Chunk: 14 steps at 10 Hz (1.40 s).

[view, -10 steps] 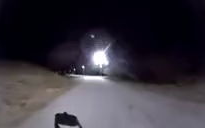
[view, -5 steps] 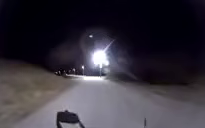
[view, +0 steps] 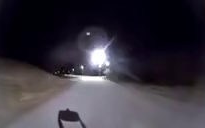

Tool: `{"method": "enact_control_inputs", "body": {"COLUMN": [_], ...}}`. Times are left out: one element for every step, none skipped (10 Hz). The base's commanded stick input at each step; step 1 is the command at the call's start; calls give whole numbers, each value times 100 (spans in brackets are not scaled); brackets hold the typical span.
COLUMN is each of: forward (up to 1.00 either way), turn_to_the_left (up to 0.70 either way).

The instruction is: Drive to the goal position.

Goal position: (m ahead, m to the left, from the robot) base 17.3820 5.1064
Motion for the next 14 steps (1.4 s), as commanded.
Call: {"method": "enact_control_inputs", "body": {"forward": [100,100,100,100,100,100,100,100,100,100,100,100,100,100], "turn_to_the_left": [27,27,27,27,27,27,27,20,0,0,10,23,26,3]}}
